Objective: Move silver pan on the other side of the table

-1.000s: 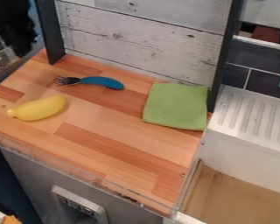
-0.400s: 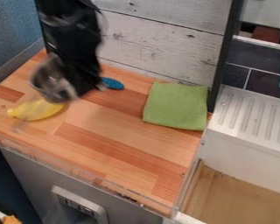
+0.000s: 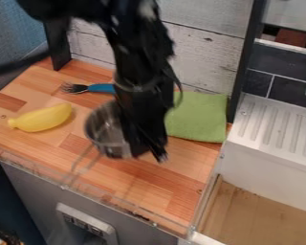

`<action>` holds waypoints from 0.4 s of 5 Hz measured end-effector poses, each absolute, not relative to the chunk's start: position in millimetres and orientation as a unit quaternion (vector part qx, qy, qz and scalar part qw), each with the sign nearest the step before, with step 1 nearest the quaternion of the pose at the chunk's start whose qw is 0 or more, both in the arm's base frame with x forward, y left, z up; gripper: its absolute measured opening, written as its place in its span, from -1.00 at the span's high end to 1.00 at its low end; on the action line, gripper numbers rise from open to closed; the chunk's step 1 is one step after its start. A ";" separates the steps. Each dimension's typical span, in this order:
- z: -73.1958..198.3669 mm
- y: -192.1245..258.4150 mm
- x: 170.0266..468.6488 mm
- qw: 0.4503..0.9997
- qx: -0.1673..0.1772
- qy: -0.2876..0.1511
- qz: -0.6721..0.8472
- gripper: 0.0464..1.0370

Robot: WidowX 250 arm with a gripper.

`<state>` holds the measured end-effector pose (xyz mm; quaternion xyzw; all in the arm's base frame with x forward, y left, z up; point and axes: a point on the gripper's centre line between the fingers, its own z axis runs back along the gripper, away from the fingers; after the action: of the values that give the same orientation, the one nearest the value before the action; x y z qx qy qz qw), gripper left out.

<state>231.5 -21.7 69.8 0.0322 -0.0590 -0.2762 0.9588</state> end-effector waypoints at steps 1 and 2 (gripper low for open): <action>46.5 -25.7 235.2 0.954 0.038 -0.042 -0.294 0.93; 23.9 -30.0 236.7 0.947 0.040 -0.016 -0.318 0.93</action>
<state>236.7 -30.0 23.9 0.0405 -0.0157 -0.3177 0.9472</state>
